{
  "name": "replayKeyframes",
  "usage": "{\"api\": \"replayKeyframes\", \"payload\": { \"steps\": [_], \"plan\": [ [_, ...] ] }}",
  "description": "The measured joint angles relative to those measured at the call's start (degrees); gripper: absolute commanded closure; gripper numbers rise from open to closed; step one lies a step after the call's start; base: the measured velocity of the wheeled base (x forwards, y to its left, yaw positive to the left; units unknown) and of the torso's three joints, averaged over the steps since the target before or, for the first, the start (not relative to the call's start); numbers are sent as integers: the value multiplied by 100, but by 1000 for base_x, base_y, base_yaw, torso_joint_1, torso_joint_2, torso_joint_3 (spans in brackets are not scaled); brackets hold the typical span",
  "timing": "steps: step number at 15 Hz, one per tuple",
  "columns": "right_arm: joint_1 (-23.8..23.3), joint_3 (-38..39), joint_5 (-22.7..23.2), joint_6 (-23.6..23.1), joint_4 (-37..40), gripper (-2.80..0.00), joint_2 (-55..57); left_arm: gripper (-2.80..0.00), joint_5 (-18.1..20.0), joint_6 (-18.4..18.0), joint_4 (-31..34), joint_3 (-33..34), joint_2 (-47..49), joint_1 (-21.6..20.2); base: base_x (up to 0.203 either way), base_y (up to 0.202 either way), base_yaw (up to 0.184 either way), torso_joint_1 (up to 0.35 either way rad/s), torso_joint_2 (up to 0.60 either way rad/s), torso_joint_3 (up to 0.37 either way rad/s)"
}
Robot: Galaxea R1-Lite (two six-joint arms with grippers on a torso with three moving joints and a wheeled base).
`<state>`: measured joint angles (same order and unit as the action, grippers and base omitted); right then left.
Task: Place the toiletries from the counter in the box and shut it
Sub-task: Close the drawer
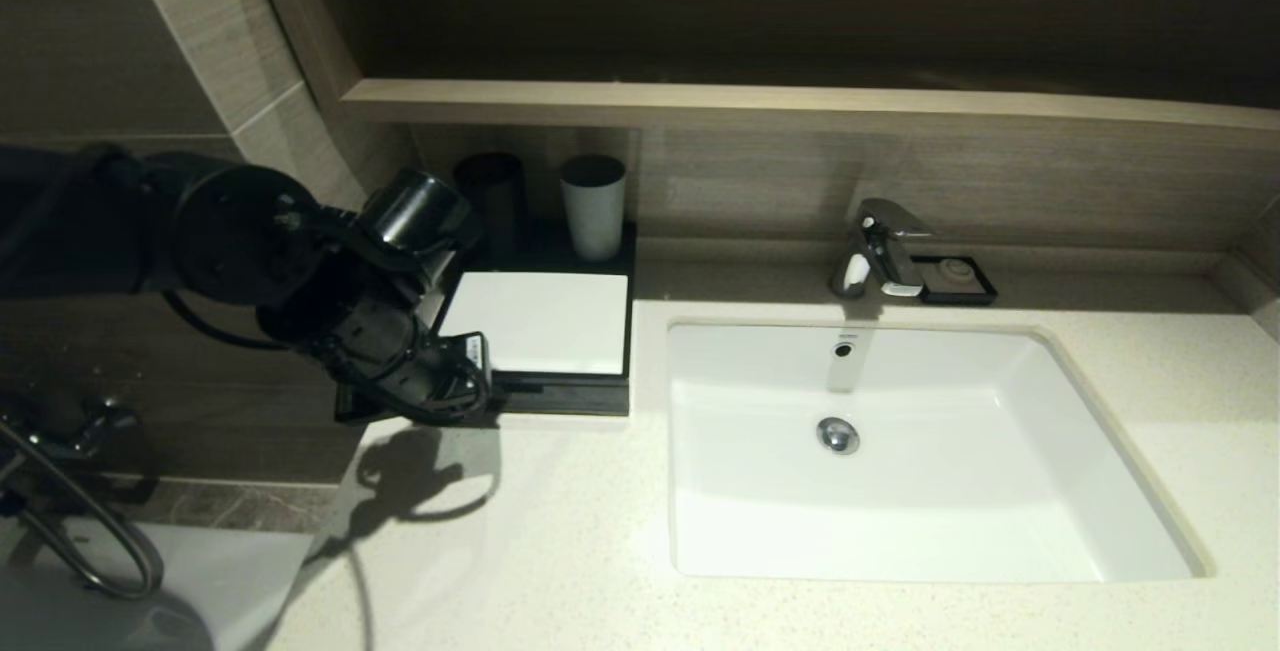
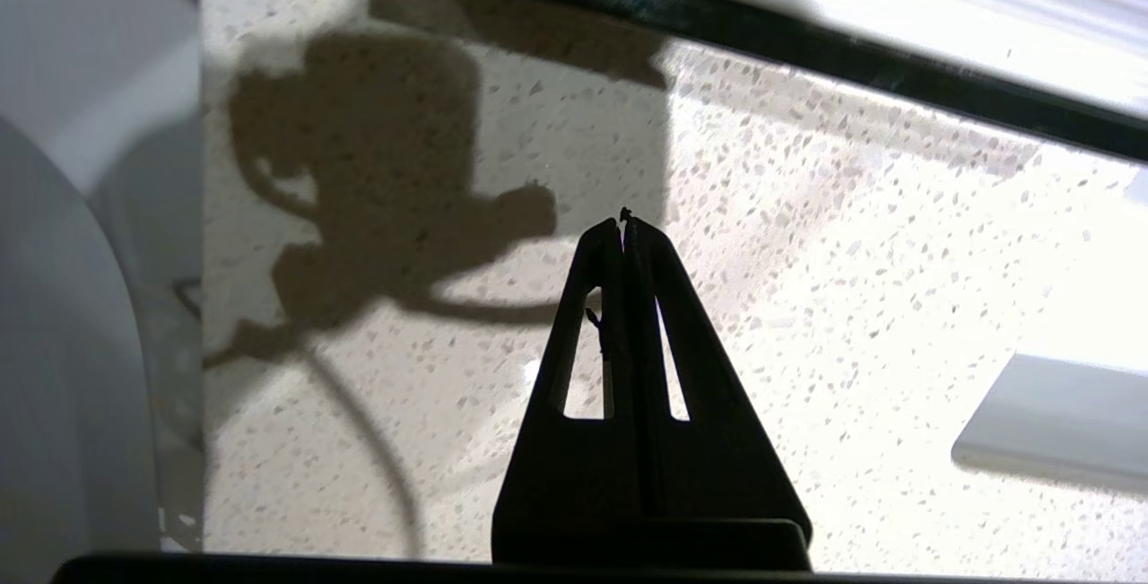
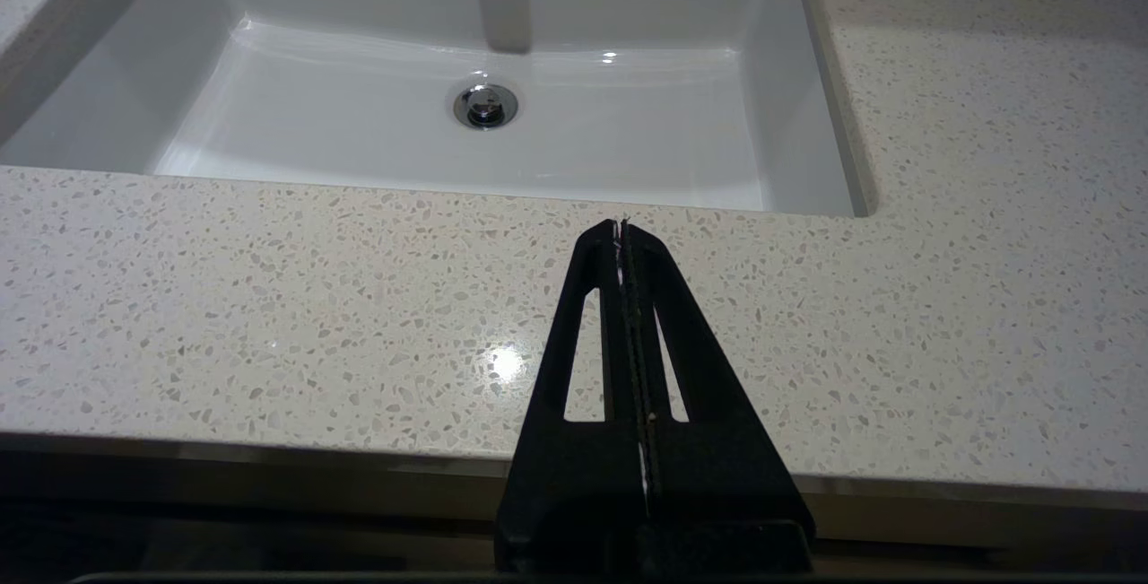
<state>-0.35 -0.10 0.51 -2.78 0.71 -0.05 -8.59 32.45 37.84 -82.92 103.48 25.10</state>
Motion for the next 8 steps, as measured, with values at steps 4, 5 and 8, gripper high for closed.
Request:
{"api": "replayKeyframes", "payload": {
  "steps": [4, 5, 8],
  "plan": [
    [0, 0, 0, 2, 0, 0, 0, 0, -17, -397, -73, 555, -774, -393, 0, 0, 0, 0, 0, 0],
    [0, 0, 0, 3, -2, 0, 0, 0, -17, -586, -122, 707, -977, -562, 0, 0, 0, 0, 0, 0],
    [0, 0, 0, 0, -1, 0, 0, 0, -14, -1060, -517, 1418, -1527, -893, 0, 0, 0, 0, 0, 0]
  ]
}}
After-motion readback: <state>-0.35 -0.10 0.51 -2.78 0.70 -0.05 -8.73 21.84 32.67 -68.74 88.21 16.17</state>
